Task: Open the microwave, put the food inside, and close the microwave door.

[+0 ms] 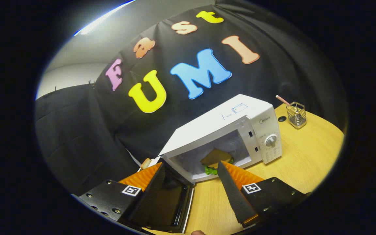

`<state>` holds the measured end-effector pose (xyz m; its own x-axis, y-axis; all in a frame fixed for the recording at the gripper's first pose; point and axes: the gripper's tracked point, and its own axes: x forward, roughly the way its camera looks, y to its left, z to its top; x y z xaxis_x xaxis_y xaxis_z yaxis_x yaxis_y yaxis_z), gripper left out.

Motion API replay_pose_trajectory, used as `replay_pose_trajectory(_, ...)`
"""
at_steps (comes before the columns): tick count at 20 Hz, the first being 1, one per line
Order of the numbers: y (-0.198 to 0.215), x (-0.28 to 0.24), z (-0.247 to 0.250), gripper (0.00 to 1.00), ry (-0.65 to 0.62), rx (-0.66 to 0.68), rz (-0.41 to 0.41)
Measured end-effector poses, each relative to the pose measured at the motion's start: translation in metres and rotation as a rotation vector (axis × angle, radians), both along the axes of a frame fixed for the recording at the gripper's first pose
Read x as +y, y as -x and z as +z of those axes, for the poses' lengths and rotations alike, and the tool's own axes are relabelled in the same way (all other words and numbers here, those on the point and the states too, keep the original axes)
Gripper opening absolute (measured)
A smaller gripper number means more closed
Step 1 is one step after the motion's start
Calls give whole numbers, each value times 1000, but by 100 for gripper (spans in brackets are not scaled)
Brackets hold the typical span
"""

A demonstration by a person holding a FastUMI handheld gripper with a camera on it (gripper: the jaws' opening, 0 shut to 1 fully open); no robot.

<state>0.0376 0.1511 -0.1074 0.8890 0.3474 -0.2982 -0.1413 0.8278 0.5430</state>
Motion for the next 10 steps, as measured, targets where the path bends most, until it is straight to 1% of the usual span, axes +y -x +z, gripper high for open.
replay_pose_trajectory(2,21,12,15,97,15,-32,52)
replay_pose_trajectory(4,44,28,27,97,63,-74,120)
replay_pose_trajectory(7,80,69,49,97,141,-169,254)
replay_pose_trajectory(10,118,117,59,97,148,-241,393)
